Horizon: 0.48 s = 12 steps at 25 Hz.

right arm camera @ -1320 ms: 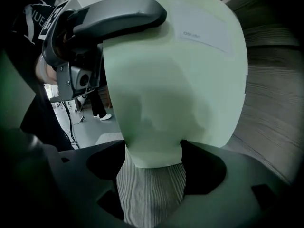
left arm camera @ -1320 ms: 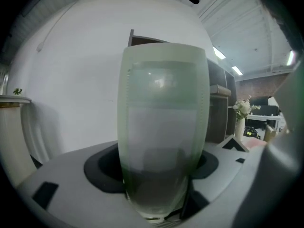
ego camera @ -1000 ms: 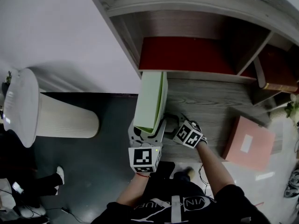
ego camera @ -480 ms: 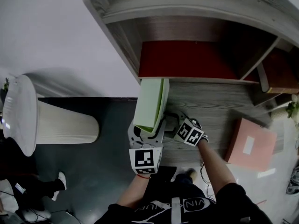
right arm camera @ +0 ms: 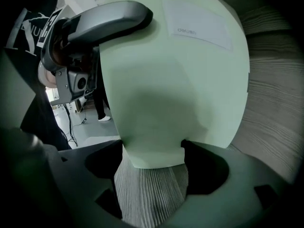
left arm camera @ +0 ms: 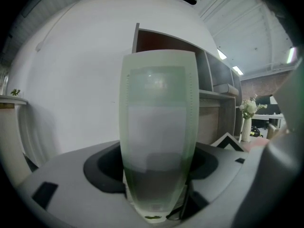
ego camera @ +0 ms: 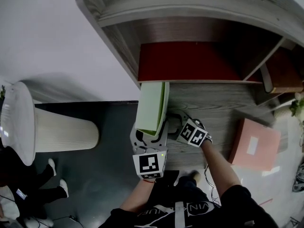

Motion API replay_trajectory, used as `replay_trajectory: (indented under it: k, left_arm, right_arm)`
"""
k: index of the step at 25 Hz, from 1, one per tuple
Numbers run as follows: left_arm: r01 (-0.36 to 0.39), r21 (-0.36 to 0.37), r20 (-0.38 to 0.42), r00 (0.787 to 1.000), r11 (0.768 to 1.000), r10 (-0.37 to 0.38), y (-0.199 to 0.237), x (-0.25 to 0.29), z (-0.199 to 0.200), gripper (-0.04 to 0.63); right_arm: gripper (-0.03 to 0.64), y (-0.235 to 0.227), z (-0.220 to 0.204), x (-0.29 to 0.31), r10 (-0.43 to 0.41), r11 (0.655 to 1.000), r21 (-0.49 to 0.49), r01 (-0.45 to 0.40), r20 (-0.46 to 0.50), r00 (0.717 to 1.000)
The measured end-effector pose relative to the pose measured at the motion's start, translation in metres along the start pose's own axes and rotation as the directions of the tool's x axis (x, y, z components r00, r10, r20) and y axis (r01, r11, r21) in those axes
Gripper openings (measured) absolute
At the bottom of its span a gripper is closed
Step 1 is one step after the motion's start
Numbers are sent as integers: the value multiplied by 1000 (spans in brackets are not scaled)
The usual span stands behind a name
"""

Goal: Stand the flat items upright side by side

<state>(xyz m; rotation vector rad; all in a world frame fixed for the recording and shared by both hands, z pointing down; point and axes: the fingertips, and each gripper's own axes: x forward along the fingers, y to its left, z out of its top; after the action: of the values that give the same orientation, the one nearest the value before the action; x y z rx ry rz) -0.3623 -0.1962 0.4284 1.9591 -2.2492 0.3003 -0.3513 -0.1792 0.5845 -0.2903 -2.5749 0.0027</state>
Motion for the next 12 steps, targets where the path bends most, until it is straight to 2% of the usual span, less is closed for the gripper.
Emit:
replay_trajectory:
  k: [5,12]
  left_arm:
    - [19,11,22,1000,1000,-19,-7,-10,0,325]
    - [-15,-22,-5,1000,1000,15,-11,-34,-13,325]
  right_arm:
    - [416,3,1,-16,-85,994,70,83,37,996]
    - [408,16,0,-56,-184,976,127,175,65,981]
